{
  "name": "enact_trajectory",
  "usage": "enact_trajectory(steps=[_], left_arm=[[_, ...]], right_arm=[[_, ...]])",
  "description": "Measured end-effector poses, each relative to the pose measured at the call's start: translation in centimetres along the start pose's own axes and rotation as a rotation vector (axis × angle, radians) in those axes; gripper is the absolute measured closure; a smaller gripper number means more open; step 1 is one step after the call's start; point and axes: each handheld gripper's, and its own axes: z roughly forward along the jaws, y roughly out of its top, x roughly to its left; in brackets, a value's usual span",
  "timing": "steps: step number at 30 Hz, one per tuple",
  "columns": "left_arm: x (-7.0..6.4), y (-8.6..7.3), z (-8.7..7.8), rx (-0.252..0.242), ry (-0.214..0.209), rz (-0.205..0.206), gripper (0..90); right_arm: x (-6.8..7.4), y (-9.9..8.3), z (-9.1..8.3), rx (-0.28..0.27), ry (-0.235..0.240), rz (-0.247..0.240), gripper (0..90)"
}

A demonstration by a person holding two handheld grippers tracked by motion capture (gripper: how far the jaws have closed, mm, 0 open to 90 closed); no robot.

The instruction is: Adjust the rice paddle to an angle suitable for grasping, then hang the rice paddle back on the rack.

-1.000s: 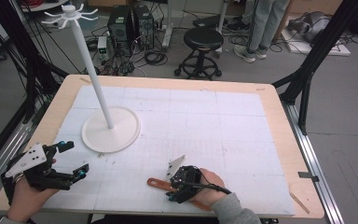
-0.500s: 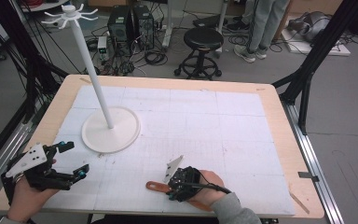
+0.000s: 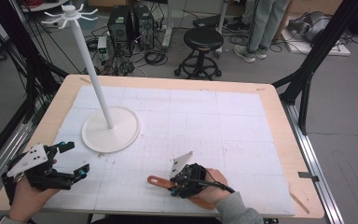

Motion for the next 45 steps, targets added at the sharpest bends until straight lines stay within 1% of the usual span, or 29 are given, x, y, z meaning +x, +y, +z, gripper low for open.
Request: enact_trajectory(steps=[4, 8, 13, 17, 18, 22, 26, 28, 29, 35, 45], left_arm=[[0.0, 0.0, -0.4, -0.004, 0.005, 0.000, 1.8], [0.1, -0.1, -0.7, -0.011, 0.016, -0.009, 1.8], [0.2, -0.1, -1.1, -0.010, 0.028, -0.011, 1.8], [0.1, -0.1, -1.0, -0.007, 0.023, -0.006, 1.8], [0.1, -0.1, -1.0, -0.006, 0.022, -0.003, 1.8], [0.1, 0.0, -0.9, -0.015, 0.018, -0.013, 1.8], [-0.2, 0.2, -0.8, -0.018, 0.010, -0.001, 1.8], [-0.2, 0.2, -0.8, -0.015, 0.009, 0.001, 1.8], [-0.2, 0.2, -0.8, -0.013, 0.008, 0.002, 1.8], [0.0, 0.1, -0.9, -0.020, 0.023, 0.002, 1.8], [0.1, 0.1, -1.0, -0.018, 0.024, -0.002, 1.8]], right_arm=[[-0.1, -0.2, -0.8, -0.028, -0.011, 0.016, 64.3], [-0.1, -0.2, -1.4, -0.046, -0.021, 0.011, 64.3], [-0.3, -0.4, -2.0, -0.071, -0.035, 0.023, 64.3], [-0.5, -0.5, -2.7, -0.096, -0.052, 0.022, 64.3], [-0.5, -0.5, -2.9, -0.100, -0.050, 0.028, 64.3], [-0.9, -0.8, -3.5, -0.129, -0.062, 0.041, 64.3], [-1.1, -1.0, -4.0, -0.157, -0.074, 0.057, 64.3], [-1.0, -1.2, -4.5, -0.173, -0.085, 0.056, 64.3], [-1.0, -1.2, -4.5, -0.173, -0.085, 0.056, 64.3], [-0.9, -1.2, -5.6, -0.217, -0.104, 0.058, 64.3], [-0.9, -1.3, -6.4, -0.245, -0.125, 0.068, 64.3]])
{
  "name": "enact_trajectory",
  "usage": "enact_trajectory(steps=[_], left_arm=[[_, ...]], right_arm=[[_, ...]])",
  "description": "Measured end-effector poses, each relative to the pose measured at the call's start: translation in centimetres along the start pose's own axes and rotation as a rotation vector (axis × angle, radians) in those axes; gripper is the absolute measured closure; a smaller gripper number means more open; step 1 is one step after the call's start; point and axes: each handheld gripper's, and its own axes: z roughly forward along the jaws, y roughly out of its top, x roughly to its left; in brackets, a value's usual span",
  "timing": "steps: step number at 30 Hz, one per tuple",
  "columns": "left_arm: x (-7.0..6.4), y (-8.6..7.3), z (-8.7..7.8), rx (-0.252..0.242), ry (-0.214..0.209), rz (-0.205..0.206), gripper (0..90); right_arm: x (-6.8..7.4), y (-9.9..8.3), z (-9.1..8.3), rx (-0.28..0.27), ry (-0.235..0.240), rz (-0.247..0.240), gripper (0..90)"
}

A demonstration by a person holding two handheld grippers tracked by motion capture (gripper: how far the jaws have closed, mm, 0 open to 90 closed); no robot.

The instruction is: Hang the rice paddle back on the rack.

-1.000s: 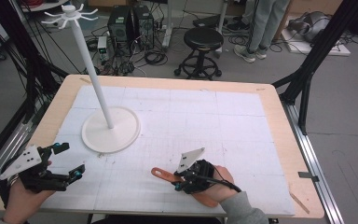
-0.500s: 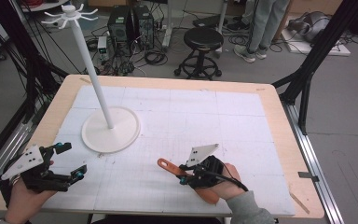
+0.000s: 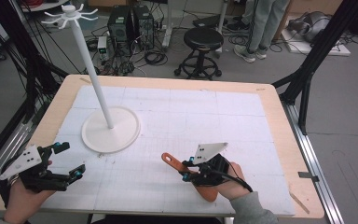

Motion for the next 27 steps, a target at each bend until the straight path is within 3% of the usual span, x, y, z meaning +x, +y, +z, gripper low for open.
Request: enact_trajectory(steps=[27], left_arm=[[0.0, 0.0, 0.2, 0.001, -0.003, 0.003, 1.8]], right_arm=[[-0.4, 0.5, -3.8, -0.190, -0.013, 0.021, 64.3]])
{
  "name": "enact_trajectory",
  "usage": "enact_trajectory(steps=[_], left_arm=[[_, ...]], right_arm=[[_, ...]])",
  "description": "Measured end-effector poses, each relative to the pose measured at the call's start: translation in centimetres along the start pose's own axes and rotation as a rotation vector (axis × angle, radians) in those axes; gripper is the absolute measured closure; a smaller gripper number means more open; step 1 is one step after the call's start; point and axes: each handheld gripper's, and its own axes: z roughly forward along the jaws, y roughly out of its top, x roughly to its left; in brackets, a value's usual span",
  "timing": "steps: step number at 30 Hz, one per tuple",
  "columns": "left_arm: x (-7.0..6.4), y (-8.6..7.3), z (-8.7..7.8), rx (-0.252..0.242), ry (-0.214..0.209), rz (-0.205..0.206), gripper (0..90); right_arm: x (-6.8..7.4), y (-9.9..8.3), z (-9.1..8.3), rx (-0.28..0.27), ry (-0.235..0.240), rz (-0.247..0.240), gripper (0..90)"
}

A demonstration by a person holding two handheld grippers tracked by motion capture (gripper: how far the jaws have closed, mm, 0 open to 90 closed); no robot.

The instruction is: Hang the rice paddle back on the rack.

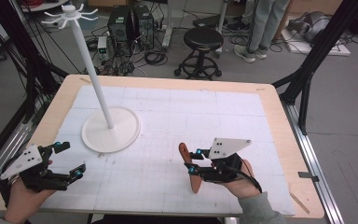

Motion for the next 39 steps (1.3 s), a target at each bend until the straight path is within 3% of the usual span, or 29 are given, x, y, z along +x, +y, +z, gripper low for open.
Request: enact_trajectory(steps=[10, 29, 39], left_arm=[[0.0, 0.0, 0.0, -0.002, 0.002, 0.000, 1.8], [0.1, 0.0, -0.1, -0.009, -0.004, -0.011, 1.8], [0.0, -0.2, 0.0, -0.006, -0.003, -0.016, 1.8]], right_arm=[[-0.4, 0.0, -0.9, -0.068, -0.004, 0.015, 64.3], [-1.2, 0.5, -1.4, -0.134, 0.020, 0.049, 64.3], [-1.6, 1.7, -1.6, -0.190, 0.020, 0.028, 64.4]])
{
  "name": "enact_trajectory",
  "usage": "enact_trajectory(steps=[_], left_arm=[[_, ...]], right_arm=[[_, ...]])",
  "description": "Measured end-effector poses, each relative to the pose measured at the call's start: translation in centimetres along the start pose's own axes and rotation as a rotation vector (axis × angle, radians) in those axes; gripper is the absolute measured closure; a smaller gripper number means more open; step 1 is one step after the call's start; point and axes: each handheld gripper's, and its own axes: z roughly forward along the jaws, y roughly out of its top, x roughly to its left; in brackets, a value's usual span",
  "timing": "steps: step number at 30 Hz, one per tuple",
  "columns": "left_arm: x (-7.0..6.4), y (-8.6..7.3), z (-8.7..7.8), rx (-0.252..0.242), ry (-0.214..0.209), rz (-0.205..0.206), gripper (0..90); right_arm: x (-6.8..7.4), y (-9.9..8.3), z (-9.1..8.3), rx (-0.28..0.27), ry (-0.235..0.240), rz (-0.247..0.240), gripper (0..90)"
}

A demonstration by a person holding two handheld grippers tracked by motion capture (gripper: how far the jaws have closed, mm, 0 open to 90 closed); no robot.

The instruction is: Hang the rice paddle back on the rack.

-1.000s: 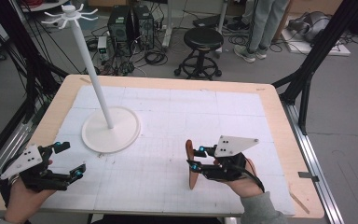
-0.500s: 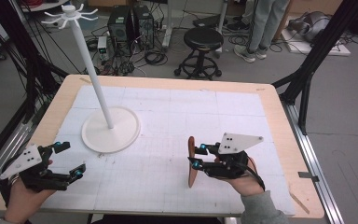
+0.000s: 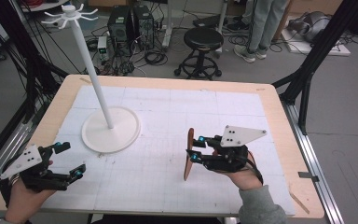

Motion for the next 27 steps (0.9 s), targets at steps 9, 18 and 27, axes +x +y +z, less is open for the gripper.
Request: enact_trajectory(steps=[9, 18, 27], left_arm=[[0.0, 0.0, 0.0, 0.002, 0.000, 0.000, 1.8], [-0.1, 0.0, 0.0, 0.001, -0.001, 0.004, 1.8], [-0.1, 0.1, -0.2, -0.009, -0.001, 0.001, 1.8]], right_arm=[[-0.3, 0.5, 0.3, -0.026, 0.001, -0.010, 64.4], [-0.7, 1.7, 1.0, -0.036, 0.021, 0.001, 64.3], [-1.4, 3.2, 1.8, -0.011, 0.031, 0.013, 64.3]])
